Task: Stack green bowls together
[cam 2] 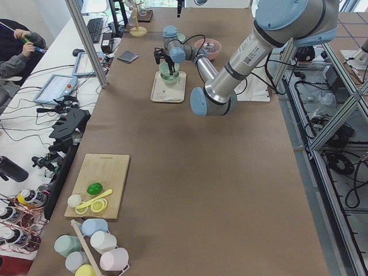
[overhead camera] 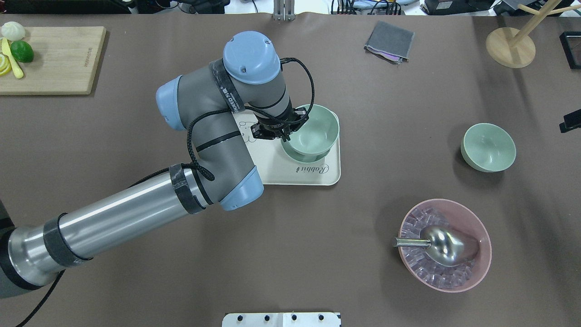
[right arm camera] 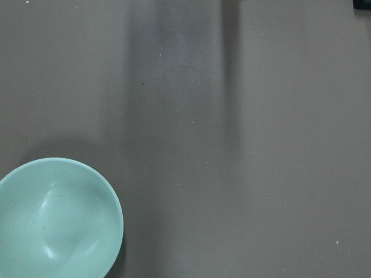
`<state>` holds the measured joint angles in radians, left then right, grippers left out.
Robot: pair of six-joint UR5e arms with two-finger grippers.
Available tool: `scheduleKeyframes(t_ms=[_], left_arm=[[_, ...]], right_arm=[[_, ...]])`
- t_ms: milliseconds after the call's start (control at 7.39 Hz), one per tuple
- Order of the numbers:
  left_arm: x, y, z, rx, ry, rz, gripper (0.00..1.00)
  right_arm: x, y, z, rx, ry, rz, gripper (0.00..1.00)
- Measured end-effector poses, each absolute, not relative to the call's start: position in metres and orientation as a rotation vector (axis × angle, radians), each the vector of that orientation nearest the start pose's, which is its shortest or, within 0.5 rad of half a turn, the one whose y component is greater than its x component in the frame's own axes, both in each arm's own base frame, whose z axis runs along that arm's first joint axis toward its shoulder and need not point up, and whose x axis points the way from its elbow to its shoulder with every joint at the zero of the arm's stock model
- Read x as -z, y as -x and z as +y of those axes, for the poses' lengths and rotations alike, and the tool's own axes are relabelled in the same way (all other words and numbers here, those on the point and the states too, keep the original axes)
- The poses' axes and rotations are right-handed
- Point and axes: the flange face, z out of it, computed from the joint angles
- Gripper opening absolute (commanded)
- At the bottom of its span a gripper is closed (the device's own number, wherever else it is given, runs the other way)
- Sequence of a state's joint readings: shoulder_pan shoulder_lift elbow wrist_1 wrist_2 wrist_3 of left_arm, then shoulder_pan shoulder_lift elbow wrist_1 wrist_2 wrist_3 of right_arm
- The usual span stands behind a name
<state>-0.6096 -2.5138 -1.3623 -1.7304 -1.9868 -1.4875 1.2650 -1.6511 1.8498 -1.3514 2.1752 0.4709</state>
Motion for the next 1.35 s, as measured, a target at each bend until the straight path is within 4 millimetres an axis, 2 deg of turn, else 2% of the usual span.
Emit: scheduleKeyframes(t_ms=[811, 1352], left_arm=[[-0.144, -0.585, -0.523, 0.314, 0.053, 0.936, 0.00], [-0.149, -0.595, -0.520, 0.307, 0.040, 0.942, 0.00]], right_arm=[[-0.542, 0.072, -0.479, -0.029, -0.151, -0.704, 1.00], [-0.542, 0.072, -0.479, -0.029, -0.151, -0.704, 1.00]])
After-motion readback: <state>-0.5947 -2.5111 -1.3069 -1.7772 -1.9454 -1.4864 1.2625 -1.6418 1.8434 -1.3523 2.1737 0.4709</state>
